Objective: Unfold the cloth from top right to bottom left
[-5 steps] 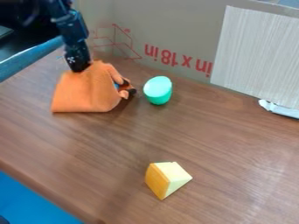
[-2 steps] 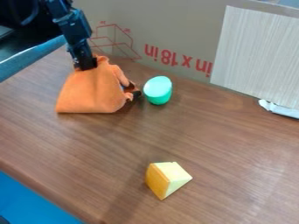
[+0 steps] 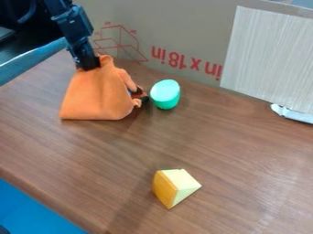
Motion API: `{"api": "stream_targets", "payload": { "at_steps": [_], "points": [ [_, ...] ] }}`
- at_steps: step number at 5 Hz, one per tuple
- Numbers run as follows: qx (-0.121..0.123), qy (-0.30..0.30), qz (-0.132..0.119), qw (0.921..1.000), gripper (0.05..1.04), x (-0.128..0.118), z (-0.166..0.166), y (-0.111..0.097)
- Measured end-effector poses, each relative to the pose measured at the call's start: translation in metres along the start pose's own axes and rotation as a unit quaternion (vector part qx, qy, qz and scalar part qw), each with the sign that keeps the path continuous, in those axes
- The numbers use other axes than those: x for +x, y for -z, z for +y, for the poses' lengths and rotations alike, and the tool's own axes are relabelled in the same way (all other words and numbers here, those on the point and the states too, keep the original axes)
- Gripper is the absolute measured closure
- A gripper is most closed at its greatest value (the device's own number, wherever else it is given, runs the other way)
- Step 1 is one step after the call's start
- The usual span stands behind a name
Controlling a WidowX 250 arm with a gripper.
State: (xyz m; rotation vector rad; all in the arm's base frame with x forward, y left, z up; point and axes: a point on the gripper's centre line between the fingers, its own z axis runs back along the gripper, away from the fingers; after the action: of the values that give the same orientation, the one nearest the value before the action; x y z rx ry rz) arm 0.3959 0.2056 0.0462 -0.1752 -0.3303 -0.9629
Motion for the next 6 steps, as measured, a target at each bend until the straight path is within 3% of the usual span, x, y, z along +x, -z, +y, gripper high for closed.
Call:
{"api": "stream_targets", "payload": {
  "at_steps": [1, 2, 3, 5, 6],
  "points": [
    [-0.003, -0.008, 0.007, 0.9999, 0.795, -0.0023, -0.001, 0.0],
    [-0.001, -0.006, 0.005, 1.0, 0.518, 0.0001, 0.001, -0.0045],
    [0.0, -0.004, 0.003, 1.0, 0.312, 0.0009, 0.0014, -0.0048],
    [0.006, -0.006, 0.0, 1.0, 0.851, 0.0026, 0.0043, -0.0086],
    [0.01, -0.007, -0.004, 0.9999, 0.997, -0.0027, 0.0045, -0.007]
  ]
}}
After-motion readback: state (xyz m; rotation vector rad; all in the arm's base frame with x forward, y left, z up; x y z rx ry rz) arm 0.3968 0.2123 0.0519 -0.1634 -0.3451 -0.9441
